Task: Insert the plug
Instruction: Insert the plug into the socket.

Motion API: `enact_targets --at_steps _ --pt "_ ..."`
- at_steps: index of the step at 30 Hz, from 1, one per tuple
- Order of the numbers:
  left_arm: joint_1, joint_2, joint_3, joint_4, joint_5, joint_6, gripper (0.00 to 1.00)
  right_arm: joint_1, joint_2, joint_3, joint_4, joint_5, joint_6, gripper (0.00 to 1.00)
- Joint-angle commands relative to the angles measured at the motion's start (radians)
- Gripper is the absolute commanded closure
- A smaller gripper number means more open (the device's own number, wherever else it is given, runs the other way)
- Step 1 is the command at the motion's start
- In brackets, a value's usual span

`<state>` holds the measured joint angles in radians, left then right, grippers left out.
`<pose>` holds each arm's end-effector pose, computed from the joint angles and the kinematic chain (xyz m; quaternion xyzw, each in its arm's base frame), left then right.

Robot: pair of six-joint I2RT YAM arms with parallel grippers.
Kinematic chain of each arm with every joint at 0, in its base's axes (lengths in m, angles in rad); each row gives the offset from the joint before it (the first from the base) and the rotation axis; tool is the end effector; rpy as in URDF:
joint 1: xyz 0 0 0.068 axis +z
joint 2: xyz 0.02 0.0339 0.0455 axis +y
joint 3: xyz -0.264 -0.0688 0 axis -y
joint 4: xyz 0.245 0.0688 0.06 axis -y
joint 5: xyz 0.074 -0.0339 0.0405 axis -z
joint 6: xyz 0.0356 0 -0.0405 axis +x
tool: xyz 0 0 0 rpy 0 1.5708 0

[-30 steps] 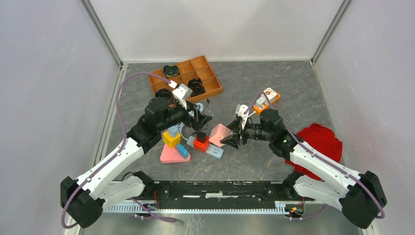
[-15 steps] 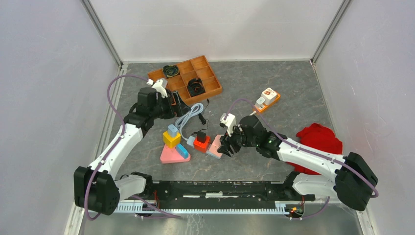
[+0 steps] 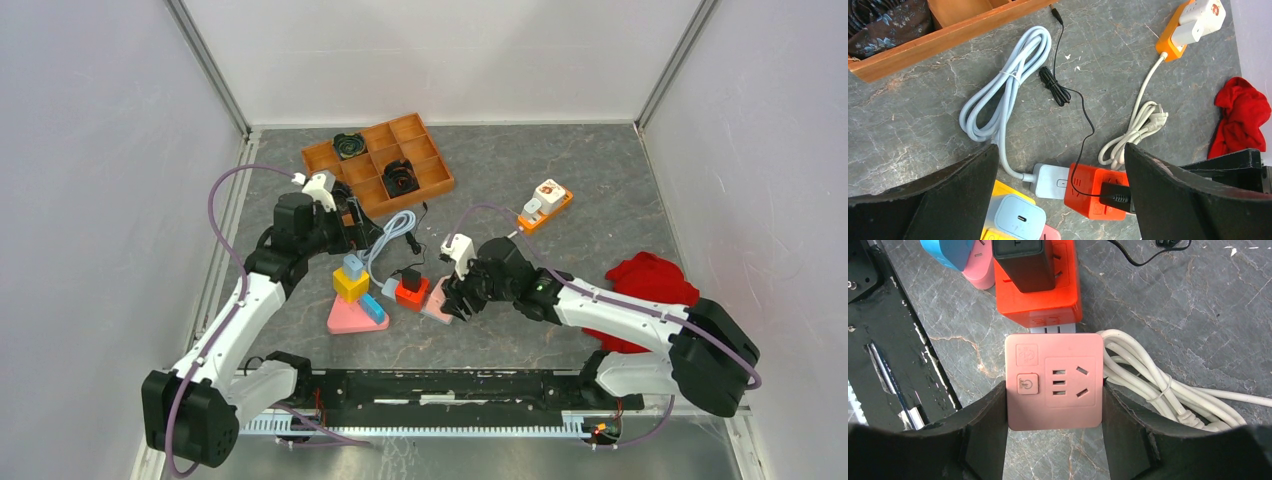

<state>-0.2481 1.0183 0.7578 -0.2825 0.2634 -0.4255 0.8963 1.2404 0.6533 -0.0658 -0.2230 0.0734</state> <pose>0.2172 -0.0646 0.2771 -0.0122 0.8656 -0.2690 0.4221 0.1549 0.2064 0.2114 -0.4015 0.7969 0.2934 0.3430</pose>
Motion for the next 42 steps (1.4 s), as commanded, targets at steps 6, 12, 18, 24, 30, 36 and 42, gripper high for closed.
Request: enact_targets --at_steps 6,12,18,24,30,36,42 --pt "0.002 -0.03 -0.008 0.029 -0.008 0.07 0.0 0.025 0.025 0.075 0.005 0.077 -0.001 0.82" --pt "0.002 -0.03 -0.007 0.029 -0.01 0.068 0.0 0.037 0.024 0.105 -0.032 0.09 0.002 0.82" --pt "0.003 -0.023 -0.008 0.03 -0.006 0.068 0.0 0.047 0.03 0.129 -0.058 0.087 0.016 0.83" --pt "0.003 -0.025 -0.009 0.031 -0.004 0.068 0.0 0.066 0.058 0.117 -0.052 0.117 0.032 0.83" --pt "0.002 -0.029 -0.011 0.031 -0.005 0.068 0.0 0.069 0.057 0.106 -0.054 0.162 0.031 0.84" --pt "0.001 -0.023 -0.011 0.034 -0.001 0.068 0.0 0.07 0.044 0.124 -0.088 0.182 0.026 0.84" --pt "0.003 -0.022 -0.011 0.033 -0.001 0.068 0.0 0.07 0.046 0.129 -0.119 0.17 0.026 0.84"
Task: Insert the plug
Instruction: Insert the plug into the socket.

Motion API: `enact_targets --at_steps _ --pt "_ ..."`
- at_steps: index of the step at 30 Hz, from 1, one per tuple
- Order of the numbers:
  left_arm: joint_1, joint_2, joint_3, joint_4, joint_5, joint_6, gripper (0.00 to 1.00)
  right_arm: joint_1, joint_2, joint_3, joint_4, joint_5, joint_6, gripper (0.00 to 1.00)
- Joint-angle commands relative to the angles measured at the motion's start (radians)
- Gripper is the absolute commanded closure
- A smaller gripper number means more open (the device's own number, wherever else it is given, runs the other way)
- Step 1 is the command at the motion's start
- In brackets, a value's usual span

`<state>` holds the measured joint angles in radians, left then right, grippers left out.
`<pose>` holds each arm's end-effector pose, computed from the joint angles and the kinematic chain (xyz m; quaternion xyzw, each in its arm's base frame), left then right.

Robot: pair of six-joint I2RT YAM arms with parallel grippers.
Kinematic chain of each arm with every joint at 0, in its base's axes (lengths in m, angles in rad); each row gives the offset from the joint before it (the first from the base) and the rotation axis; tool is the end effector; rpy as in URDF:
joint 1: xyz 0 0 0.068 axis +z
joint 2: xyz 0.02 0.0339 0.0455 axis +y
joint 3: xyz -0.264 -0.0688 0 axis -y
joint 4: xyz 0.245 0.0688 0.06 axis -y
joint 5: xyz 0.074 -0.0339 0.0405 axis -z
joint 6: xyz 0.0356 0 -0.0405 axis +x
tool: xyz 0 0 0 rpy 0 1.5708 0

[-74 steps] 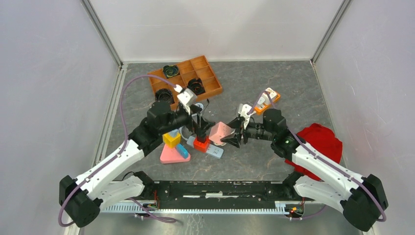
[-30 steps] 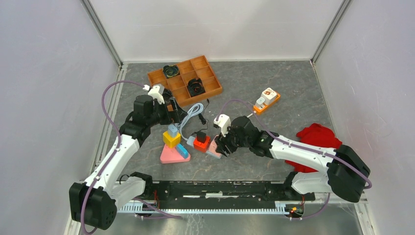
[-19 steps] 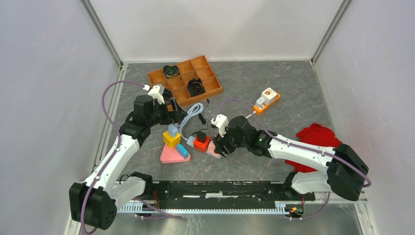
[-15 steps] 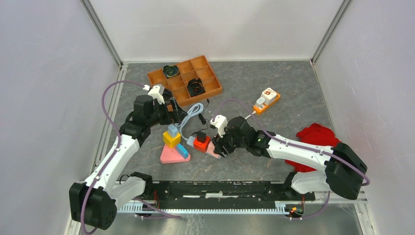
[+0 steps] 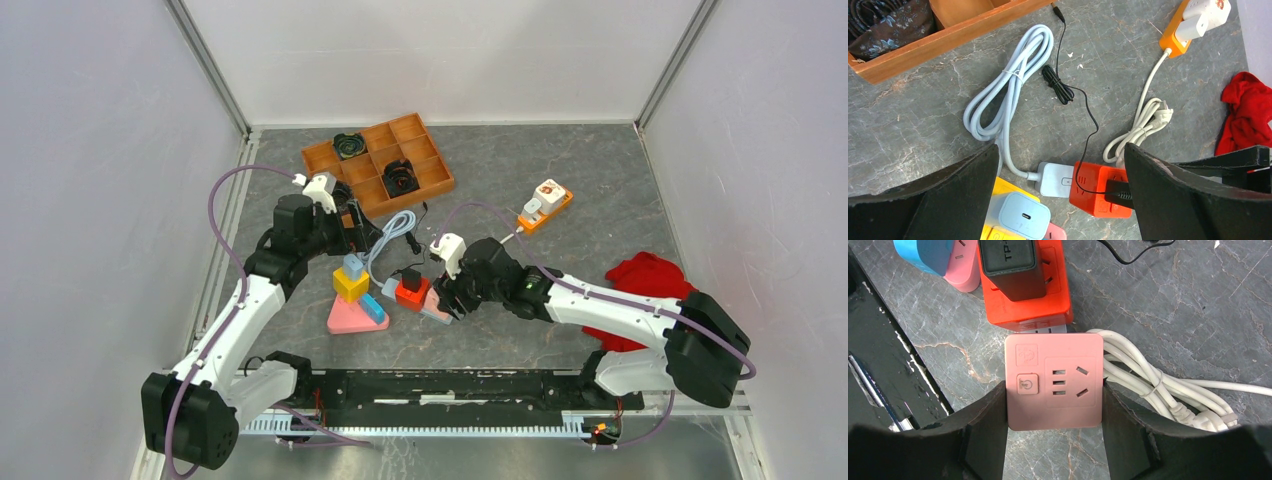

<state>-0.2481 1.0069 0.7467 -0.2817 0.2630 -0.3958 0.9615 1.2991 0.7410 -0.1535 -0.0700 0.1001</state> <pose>0.2148 -0.0640 0.2757 0.0007 0.8655 -0.2626 0.4266 0.1534 0.2242 0.2174 -0.3926 0.8195 0.2382 0.3429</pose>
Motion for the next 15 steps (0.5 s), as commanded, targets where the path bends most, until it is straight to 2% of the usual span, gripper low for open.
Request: enact_targets --at_steps 1,15 --pt "0.001 -0.01 0.0 0.032 -0.001 0.038 0.0 0.004 -0.012 0.043 -0.036 0.018 -0.005 0.84" --pt "0.001 -0.007 0.0 0.033 0.0 0.037 0.0 0.009 0.012 0.055 -0.078 0.01 -0.025 0.84"
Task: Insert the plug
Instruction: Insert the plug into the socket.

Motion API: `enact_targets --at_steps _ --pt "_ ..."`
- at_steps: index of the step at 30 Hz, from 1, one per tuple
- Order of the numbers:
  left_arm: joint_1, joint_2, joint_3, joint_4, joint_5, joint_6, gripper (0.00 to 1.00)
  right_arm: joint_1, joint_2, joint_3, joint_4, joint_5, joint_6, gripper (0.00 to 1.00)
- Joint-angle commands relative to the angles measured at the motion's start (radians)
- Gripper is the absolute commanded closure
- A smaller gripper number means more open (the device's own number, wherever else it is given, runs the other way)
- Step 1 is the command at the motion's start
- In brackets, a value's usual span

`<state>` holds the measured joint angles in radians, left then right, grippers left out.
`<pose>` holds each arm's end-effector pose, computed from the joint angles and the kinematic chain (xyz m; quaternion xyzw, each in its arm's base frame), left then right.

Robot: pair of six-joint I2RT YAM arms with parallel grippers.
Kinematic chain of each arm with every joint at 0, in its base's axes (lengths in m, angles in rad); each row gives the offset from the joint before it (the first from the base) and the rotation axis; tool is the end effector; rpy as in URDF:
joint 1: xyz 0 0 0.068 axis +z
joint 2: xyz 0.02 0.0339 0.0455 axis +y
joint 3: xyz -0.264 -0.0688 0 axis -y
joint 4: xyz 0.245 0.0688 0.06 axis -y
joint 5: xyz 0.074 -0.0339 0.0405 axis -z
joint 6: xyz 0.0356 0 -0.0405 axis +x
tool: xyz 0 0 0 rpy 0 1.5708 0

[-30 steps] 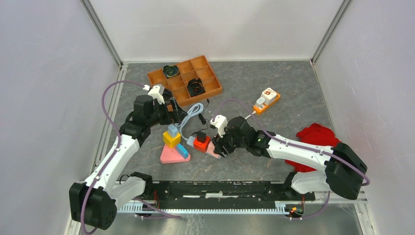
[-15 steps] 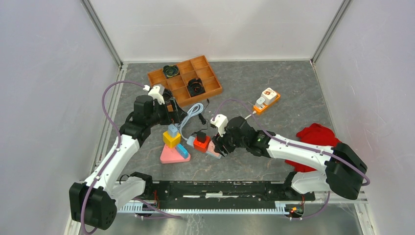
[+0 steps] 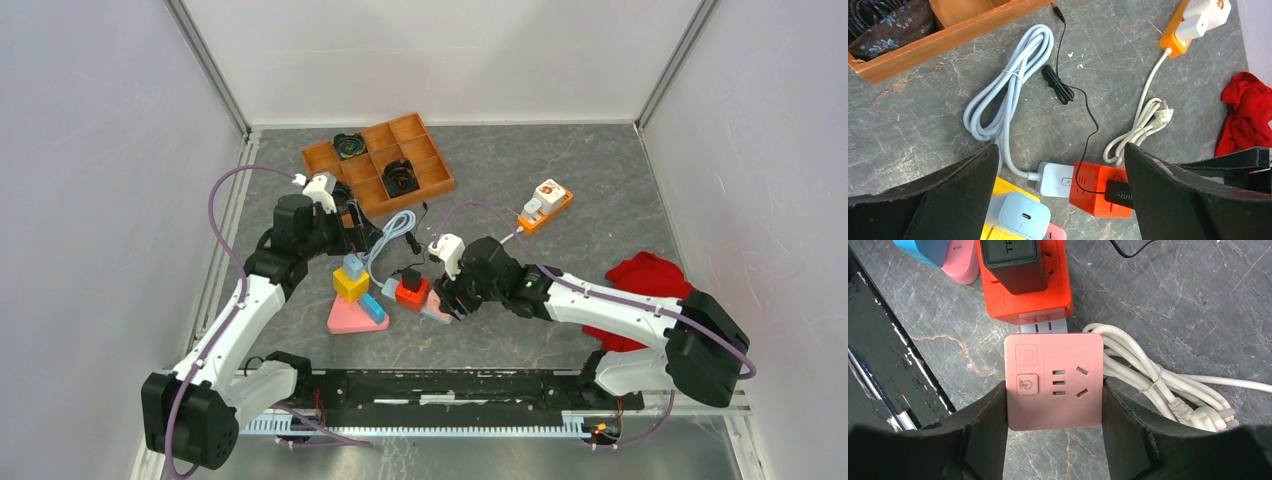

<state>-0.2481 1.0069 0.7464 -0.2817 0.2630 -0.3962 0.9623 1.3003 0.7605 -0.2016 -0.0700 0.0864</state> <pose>0.2148 -0.0640 0.2756 0.0005 0.8655 -0.2627 0.4264 0.1530 0.2240 0.2195 -0.4007 0.8224 0.2293 0.3325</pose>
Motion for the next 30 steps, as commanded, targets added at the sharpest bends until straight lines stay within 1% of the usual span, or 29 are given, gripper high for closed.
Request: enact_targets --at_steps 1,8,18,23,25,27,30 --pt "0.002 -0.007 -0.001 0.033 -0.001 0.037 0.0 0.01 0.011 0.035 -0.032 0.018 -0.01 0.84" --pt "0.002 -0.007 -0.001 0.032 -0.001 0.035 0.0 0.027 0.024 0.025 -0.039 0.064 -0.026 0.83" --pt "0.002 -0.006 -0.002 0.033 -0.003 0.035 0.0 0.091 0.076 -0.001 -0.06 0.205 -0.067 0.86" --pt "0.002 -0.006 -0.001 0.03 -0.006 0.036 0.0 0.096 0.056 -0.071 -0.012 0.201 -0.077 0.88" --pt "0.002 -0.007 -0.001 0.03 -0.008 0.036 0.0 0.096 0.042 -0.096 0.01 0.176 -0.079 0.87" --pt "0.003 -0.005 -0.001 0.03 -0.007 0.036 0.0 0.095 0.033 -0.128 0.048 0.143 -0.114 0.86" --pt "0.003 -0.005 -0.001 0.03 -0.008 0.036 0.0 0.096 0.063 -0.112 0.034 0.122 -0.146 0.86"
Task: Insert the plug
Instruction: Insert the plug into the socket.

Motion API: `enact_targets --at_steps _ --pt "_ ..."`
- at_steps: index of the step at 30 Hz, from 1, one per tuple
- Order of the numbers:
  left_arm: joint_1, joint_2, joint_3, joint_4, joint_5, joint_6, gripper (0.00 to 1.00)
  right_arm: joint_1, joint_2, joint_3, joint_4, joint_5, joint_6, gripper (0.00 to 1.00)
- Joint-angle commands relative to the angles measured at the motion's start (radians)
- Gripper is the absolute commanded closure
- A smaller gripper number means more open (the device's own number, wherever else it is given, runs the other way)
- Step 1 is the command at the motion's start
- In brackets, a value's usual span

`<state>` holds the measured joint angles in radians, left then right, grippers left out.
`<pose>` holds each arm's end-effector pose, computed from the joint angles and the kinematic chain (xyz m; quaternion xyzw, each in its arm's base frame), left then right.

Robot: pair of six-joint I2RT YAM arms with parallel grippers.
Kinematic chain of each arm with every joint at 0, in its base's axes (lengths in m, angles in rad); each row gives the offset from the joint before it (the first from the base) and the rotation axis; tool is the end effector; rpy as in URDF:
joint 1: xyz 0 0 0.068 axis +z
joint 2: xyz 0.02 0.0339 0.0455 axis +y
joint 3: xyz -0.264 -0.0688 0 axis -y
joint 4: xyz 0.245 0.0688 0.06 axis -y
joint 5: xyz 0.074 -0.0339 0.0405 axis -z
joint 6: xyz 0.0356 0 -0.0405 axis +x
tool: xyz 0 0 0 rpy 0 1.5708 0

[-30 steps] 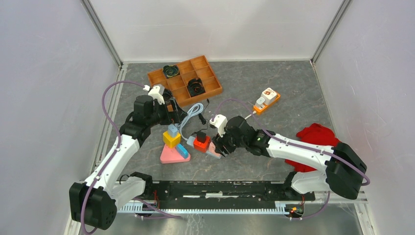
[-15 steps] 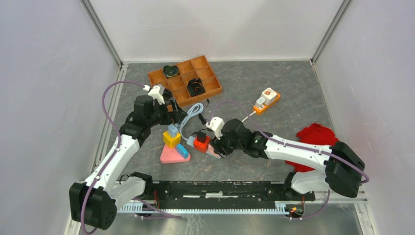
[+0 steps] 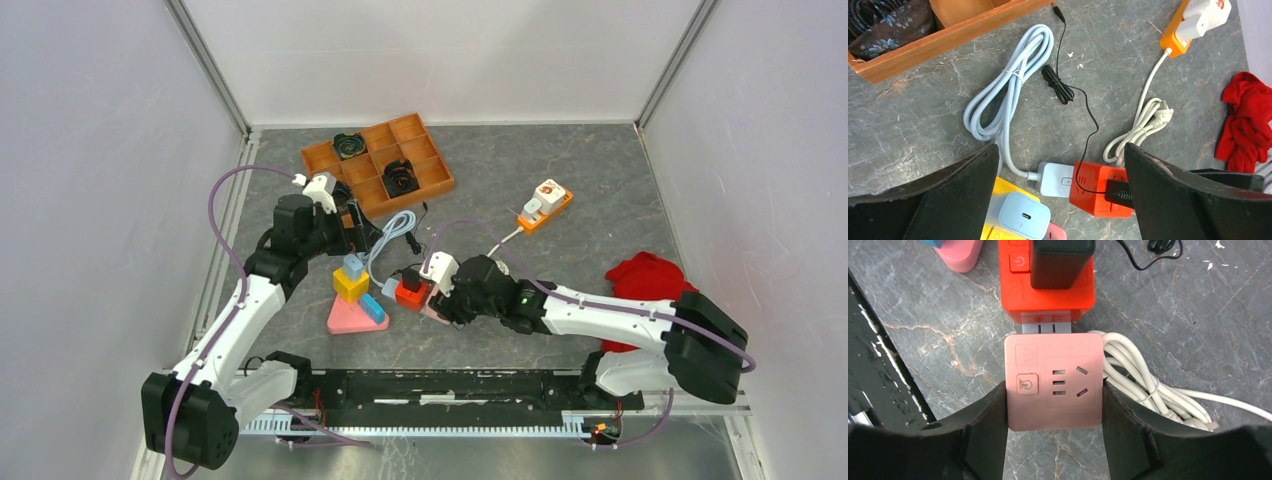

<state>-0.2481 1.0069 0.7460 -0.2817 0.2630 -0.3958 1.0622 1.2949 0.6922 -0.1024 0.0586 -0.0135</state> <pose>0.2148 -0.0640 0.2754 0.0006 0.8656 -0.2626 0.4263 0.1320 0.2325 0.2071 -0.4543 0.7856 0.1869 0.3763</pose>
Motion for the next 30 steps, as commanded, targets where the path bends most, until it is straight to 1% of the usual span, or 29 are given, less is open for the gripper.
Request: enact_targets --at_steps 1,5,15,18,21,23,24,25,28,30 --pt "0.002 -0.006 -0.001 0.029 -0.01 0.035 0.0 -0.004 0.079 -0.038 -0.07 -0.016 -0.055 0.86" --pt "0.003 -0.008 -0.002 0.023 -0.021 0.038 0.0 -0.005 0.121 -0.049 -0.06 -0.033 -0.075 0.86" --pt "0.002 0.007 0.004 0.021 -0.03 0.041 0.0 -0.001 0.185 -0.133 -0.016 -0.038 -0.047 0.87" --pt "0.003 0.008 0.004 0.016 -0.038 0.044 0.0 0.001 0.165 -0.158 0.001 -0.056 -0.032 0.87" --pt "0.003 0.008 0.004 0.024 -0.039 0.046 0.0 0.0 0.149 -0.133 -0.009 -0.056 -0.031 0.85" --pt "0.003 0.015 0.012 0.03 -0.037 0.044 0.0 0.0 0.144 -0.094 -0.026 -0.046 -0.035 0.74" --pt "0.002 0.018 0.017 0.025 -0.037 0.044 0.0 0.001 0.136 -0.073 -0.032 -0.046 -0.036 0.64" --pt "0.002 0.02 0.023 0.022 -0.036 0.044 0.0 0.0 0.125 -0.052 -0.034 -0.051 -0.037 0.57" --pt "0.003 0.016 0.031 0.016 -0.03 0.036 0.0 0.0 0.083 0.042 -0.051 -0.092 -0.037 0.4" --pt "0.002 0.013 0.039 0.016 -0.027 0.03 0.0 0.001 0.055 0.112 -0.066 -0.096 -0.028 0.25"
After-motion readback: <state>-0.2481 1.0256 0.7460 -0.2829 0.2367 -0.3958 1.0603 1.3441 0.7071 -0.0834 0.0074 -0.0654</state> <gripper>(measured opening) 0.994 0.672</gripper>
